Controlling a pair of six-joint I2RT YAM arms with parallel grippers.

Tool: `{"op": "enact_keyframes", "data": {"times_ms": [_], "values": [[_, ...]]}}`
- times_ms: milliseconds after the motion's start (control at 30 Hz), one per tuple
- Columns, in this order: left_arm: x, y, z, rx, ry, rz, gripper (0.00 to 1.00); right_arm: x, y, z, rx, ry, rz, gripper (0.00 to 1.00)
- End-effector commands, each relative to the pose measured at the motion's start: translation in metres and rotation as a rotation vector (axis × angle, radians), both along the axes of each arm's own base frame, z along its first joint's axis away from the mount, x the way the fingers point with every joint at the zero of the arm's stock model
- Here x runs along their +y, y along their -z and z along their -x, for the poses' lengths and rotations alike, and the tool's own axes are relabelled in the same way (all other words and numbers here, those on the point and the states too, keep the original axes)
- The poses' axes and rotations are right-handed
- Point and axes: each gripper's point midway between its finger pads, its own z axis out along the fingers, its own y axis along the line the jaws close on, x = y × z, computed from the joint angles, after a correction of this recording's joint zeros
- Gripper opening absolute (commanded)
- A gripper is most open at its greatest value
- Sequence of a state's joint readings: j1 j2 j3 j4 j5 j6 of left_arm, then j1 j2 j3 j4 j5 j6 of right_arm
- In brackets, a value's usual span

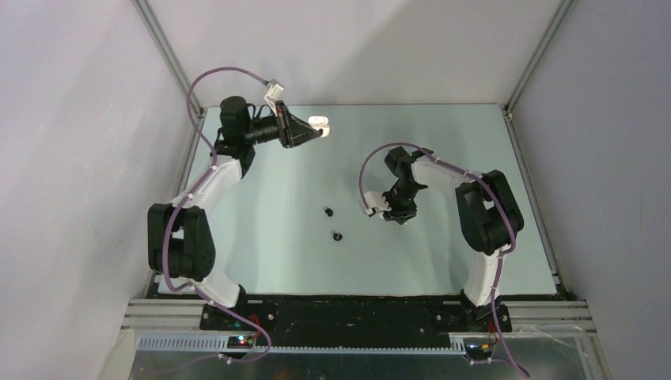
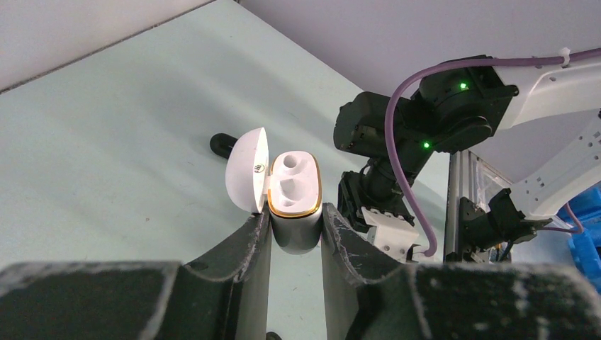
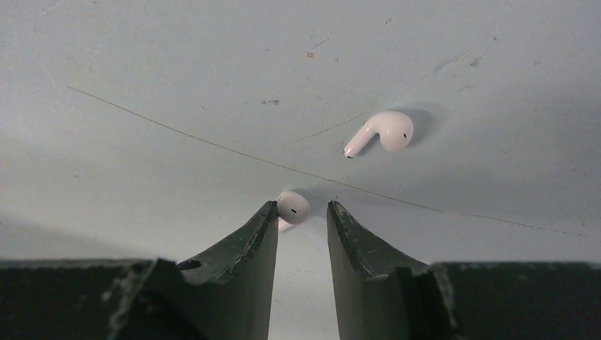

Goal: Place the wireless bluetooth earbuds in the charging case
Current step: Pick up the right earbud from the center of the board.

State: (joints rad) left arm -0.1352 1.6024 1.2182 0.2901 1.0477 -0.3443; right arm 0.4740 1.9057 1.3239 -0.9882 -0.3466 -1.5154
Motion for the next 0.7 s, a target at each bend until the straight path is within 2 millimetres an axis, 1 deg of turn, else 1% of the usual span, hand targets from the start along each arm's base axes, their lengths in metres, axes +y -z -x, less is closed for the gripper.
{"op": "enact_keyframes", "data": {"times_ms": [0,300,500,633,667], "values": [[0.0041,-0.0246,0.0057,-0.072,-0.019,0.016,0.0,0.0009,0.0017,0.0022,0.005,-0.003,0.006,0.36],[0.004,-0.0225,0.0041,-0.067,-0.022,0.015,0.0,0.0001,0.0068,0.0056,0.022,0.001,0.024,0.34],[0.0039,-0.0211,0.0035,-0.064,-0.025,0.014,0.0,-0.0031,0.0092,0.004,0.023,0.015,0.038,0.33],[0.0046,-0.0195,0.0023,-0.062,-0.03,0.013,0.0,-0.0046,0.0089,0.003,0.025,0.031,0.036,0.3],[0.0044,-0.019,0.0026,-0.06,-0.03,0.013,0.0,-0.0049,0.0087,0.0026,0.024,0.034,0.035,0.27]]}}
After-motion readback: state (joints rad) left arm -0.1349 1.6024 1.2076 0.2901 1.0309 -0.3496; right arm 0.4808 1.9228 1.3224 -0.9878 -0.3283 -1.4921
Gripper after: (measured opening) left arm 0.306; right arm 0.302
